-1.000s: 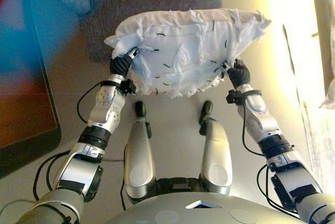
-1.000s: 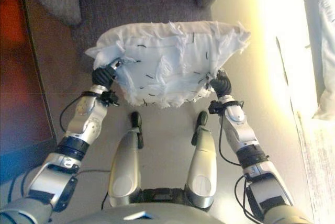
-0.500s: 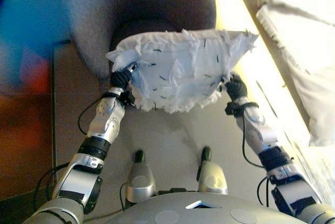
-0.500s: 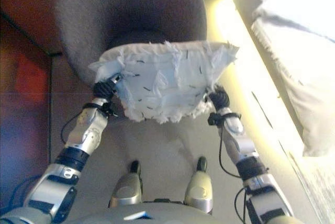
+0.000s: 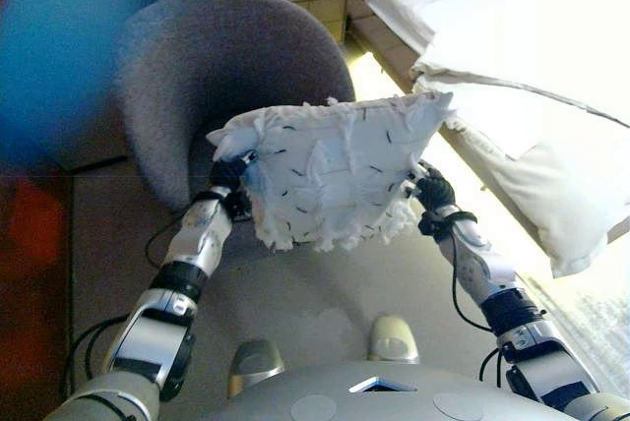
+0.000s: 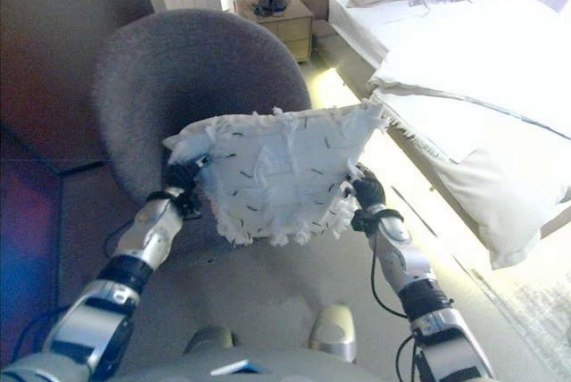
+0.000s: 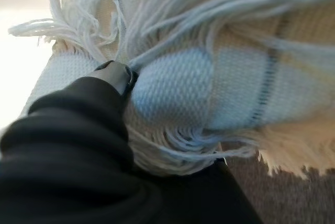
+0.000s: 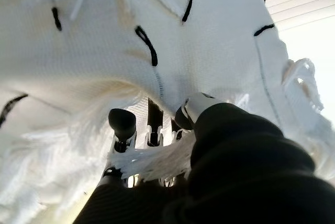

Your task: Pick up the cushion and take it to the sofa

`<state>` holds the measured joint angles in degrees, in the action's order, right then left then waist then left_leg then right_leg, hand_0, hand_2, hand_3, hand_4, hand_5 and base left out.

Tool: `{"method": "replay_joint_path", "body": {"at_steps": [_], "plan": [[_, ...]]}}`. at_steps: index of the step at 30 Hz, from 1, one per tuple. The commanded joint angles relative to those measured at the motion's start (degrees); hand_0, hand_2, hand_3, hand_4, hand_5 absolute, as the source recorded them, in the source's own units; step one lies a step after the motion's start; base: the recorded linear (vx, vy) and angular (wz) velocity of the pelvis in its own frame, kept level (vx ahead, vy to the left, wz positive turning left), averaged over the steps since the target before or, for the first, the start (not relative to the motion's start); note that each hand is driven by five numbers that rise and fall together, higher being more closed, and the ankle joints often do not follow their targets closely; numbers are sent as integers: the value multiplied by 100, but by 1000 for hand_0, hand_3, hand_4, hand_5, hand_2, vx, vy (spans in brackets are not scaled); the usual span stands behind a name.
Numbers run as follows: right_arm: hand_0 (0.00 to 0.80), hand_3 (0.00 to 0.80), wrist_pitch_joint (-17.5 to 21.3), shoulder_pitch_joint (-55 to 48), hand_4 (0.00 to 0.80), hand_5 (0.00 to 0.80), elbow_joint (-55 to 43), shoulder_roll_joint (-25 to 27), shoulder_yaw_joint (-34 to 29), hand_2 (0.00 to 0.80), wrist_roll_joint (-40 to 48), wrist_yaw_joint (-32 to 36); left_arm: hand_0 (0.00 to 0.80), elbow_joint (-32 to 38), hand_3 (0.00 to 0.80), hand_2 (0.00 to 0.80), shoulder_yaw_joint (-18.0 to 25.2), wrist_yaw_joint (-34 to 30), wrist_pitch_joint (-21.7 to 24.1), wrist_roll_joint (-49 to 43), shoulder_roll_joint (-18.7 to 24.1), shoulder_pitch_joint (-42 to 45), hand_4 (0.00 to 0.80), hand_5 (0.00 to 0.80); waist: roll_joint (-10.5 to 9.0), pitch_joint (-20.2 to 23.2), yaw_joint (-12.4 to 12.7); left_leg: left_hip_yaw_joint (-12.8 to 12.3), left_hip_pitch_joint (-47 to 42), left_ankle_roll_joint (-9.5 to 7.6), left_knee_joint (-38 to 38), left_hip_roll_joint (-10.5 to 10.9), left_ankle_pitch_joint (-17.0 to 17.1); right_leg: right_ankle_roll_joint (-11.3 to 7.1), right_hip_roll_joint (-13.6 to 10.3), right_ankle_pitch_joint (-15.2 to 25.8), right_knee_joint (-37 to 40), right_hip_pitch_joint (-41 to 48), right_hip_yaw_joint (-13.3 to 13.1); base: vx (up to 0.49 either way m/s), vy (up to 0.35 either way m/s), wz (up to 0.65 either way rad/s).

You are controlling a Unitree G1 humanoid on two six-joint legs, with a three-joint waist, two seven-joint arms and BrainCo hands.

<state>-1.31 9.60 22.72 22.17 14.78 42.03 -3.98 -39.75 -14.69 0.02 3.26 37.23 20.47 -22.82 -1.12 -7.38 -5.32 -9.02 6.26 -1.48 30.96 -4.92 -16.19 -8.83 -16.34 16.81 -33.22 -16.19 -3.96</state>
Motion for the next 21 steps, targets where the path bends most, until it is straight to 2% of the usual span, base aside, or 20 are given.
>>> {"method": "replay_joint_path", "body": {"at_steps": [1,2,5,7,9,12,14,15,17,18,19,20,21], "plan": [[800,800,569,518,800,800,-51,44,-61,800,333,329,800,643,800,800,-51,-275,536,192,263,-608,800,800,84,89,-16,175,-1326,-121,-2638,325,1038,-239,529,251,-1075,-513,-217,134,18,30],[800,800,569,547,800,800,32,77,-87,800,346,370,800,661,800,800,-74,-287,534,196,234,-611,800,800,48,91,-38,172,-1359,-117,-2611,344,995,-265,579,299,-844,-517,-228,235,-37,49],[800,800,480,583,800,800,73,126,-168,800,369,382,800,811,800,800,-185,-246,438,102,161,-574,800,800,-243,143,-104,196,-1419,-134,-2405,571,729,-366,537,409,795,-34,-70,342,-115,17],[800,800,476,549,800,800,17,140,-180,800,413,400,800,926,800,800,-281,-172,384,-21,115,-509,800,800,-494,203,-142,302,-1466,-130,-2262,752,506,-414,469,252,2262,137,-42,450,-166,29],[800,800,402,467,800,800,-88,184,-208,800,437,438,800,957,800,800,-326,-190,362,-105,100,-427,800,800,-549,221,-238,375,-1603,-134,-2148,783,343,-430,571,51,3287,247,142,502,-95,17],[800,800,244,361,800,800,-139,209,-252,800,344,594,800,1090,800,800,-182,-277,303,-141,111,-207,800,800,-580,268,-267,275,-1885,-164,-2075,821,112,-366,646,-36,3413,216,537,506,-68,-5],[800,800,201,302,800,800,-147,172,-248,800,96,766,800,1251,800,800,-4,-303,300,-211,112,27,800,800,-593,358,-218,67,-2042,-151,-1992,826,66,-293,618,-97,3141,249,999,509,-78,-35],[800,800,168,271,800,800,-187,182,-253,800,-16,885,800,1321,800,800,93,-292,314,-241,94,121,800,800,-561,430,-228,-12,-2077,-140,-1966,785,139,-220,665,-267,3138,346,1050,507,-112,-11],[800,800,216,213,800,800,-266,197,-195,800,-118,968,800,1490,800,800,186,-239,328,-230,45,259,800,800,-512,572,-296,-194,-2107,6,-1675,604,421,-88,789,-408,3116,493,941,531,-161,-16],[800,800,194,217,800,800,-296,197,-166,800,-85,1014,800,1558,800,800,244,-194,338,-227,32,341,800,800,-445,622,-319,-330,-2151,118,-1489,454,601,-6,873,-590,2949,566,1007,475,-178,-18],[800,800,121,228,800,800,-346,210,-144,800,-30,1007,800,1591,800,800,305,-164,343,-187,36,410,800,800,-381,682,-357,-424,-2201,249,-1326,323,885,88,956,-757,2810,603,1001,452,-226,-25],[800,800,79,230,800,800,-431,219,-94,800,2,994,800,1599,800,800,341,-111,376,-185,39,452,800,800,-333,735,-391,-465,-2060,520,-792,119,1501,246,1097,-914,2791,732,922,370,-235,-25],[800,800,81,237,800,800,-463,246,-64,800,27,1016,800,1597,800,800,363,-84,392,-184,52,453,800,800,-335,749,-404,-460,-1893,653,-417,-6,1822,347,1169,-983,2817,838,855,383,-281,-22]]}}
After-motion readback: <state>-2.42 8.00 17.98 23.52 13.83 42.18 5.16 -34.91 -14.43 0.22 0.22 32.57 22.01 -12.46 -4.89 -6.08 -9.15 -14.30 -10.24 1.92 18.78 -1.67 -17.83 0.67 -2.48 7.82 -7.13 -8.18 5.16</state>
